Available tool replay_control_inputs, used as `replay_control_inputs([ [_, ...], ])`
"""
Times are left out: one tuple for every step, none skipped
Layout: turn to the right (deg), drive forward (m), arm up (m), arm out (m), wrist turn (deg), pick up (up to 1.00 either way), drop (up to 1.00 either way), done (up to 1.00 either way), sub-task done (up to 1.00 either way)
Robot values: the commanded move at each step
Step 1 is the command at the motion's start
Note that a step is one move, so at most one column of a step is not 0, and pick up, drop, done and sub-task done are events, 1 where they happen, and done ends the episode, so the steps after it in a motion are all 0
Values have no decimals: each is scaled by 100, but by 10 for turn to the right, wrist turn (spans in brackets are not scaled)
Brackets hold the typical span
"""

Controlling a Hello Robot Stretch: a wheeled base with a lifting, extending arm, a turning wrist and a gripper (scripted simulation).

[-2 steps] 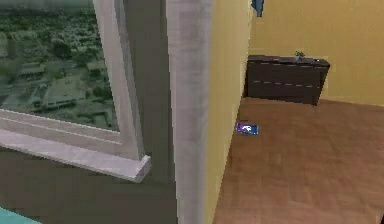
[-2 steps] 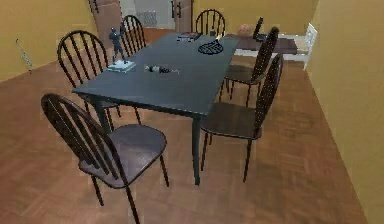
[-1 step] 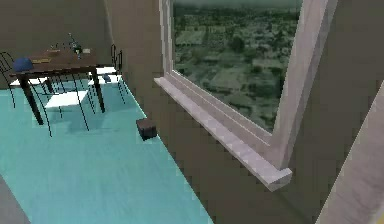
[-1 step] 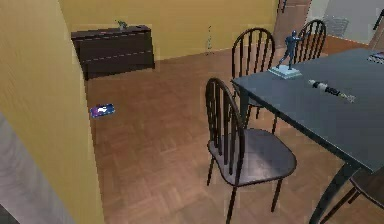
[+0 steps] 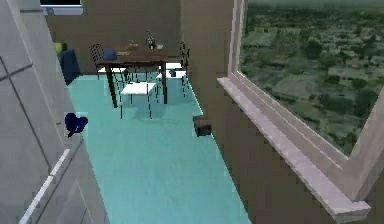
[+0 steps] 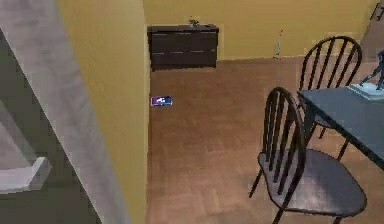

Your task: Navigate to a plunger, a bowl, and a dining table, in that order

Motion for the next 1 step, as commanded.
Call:
replay_control_inputs([
  [0,100,0,0,0,0,0,0,0],
])
